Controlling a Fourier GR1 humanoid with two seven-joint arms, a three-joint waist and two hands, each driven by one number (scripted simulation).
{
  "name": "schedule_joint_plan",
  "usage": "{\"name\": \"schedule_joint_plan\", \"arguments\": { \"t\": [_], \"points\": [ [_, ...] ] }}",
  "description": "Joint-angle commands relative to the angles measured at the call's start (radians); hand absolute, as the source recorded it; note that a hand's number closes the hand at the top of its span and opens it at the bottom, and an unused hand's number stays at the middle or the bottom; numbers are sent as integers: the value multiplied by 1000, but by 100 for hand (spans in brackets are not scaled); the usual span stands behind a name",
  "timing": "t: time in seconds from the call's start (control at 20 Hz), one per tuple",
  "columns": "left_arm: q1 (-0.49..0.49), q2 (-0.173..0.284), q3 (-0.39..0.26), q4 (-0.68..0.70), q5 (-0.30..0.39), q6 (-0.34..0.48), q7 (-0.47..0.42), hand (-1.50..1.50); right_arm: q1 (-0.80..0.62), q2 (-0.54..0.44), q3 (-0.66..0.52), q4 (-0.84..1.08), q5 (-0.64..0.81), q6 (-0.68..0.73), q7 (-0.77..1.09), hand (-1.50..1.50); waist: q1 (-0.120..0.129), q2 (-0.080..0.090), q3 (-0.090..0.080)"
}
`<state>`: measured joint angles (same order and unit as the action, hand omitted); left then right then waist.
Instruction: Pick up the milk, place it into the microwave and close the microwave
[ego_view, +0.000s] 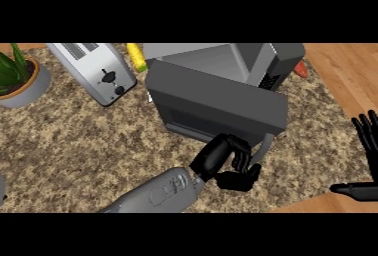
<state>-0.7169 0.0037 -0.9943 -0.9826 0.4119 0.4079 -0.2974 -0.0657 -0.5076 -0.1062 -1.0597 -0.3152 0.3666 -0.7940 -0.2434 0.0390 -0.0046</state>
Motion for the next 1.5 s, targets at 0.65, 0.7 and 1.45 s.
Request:
{"name": "schedule_joint_plan", "arguments": {
  "t": [0.65,0.7,1.45],
  "points": [
    [-295,-3,90,146,151,85,9,150,-114,-47,27,-85,-90,116,56,-150,-118,45,9],
    [-294,-3,91,153,164,94,12,150,-109,-37,37,-96,-97,127,54,-150,-131,44,9],
    [-419,-2,113,264,246,128,24,150,-190,-87,114,-182,-159,242,163,-150,-186,64,12]
  ]
}}
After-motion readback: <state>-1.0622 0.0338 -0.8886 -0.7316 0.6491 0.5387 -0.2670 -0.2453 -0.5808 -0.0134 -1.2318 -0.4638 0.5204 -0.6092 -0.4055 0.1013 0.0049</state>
